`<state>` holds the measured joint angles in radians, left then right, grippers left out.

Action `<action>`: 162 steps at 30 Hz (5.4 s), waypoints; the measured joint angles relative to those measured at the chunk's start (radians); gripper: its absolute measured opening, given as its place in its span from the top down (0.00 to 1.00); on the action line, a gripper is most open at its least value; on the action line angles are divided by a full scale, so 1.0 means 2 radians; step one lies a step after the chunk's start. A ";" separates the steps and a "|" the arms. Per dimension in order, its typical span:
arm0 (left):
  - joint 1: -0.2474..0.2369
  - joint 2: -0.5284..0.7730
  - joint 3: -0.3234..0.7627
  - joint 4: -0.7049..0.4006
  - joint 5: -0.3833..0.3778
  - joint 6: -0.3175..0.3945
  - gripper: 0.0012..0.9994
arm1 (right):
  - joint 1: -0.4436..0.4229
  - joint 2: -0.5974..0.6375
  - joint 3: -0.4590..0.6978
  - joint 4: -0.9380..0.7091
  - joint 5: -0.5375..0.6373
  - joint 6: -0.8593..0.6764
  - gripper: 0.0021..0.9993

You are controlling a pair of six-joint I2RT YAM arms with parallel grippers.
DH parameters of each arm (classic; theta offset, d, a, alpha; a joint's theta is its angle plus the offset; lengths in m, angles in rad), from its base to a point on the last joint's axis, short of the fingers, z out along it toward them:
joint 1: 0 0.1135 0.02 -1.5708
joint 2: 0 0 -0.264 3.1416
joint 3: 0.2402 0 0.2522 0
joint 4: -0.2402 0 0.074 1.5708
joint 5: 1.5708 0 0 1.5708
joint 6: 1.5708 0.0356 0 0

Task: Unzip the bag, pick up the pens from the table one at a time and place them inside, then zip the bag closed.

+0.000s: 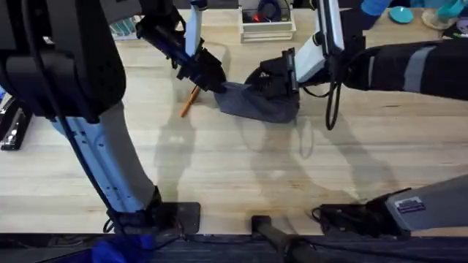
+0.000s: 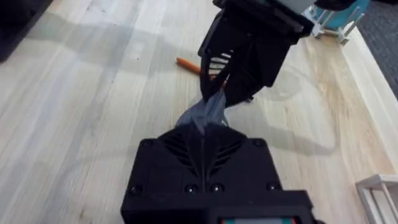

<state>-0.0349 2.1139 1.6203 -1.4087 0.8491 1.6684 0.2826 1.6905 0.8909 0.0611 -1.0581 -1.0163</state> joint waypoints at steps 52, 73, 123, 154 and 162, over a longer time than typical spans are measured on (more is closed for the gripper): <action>0.000 0.000 0.000 0.004 0.001 0.000 0.96 | 0.060 0.000 -0.001 0.087 0.066 0.052 0.49; 0.000 0.000 0.000 0.005 0.001 0.000 0.08 | 0.063 0.000 -0.001 0.086 0.061 0.052 0.00; 0.073 -0.216 0.023 -0.143 -0.034 -0.040 0.00 | 0.037 -0.249 -0.001 -0.188 0.126 0.146 0.00; 0.074 -0.430 0.023 -0.141 -0.081 -0.207 0.01 | 0.037 -0.320 0.107 -0.490 0.281 0.152 0.00; 0.074 -0.430 0.023 -0.141 -0.081 -0.222 0.01 | 0.037 -0.320 0.108 -0.489 0.283 0.151 0.00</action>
<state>0.1123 1.2537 1.6661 -1.6908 0.6868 1.2253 0.3569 1.0508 1.1065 -0.9176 -0.4927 -0.7144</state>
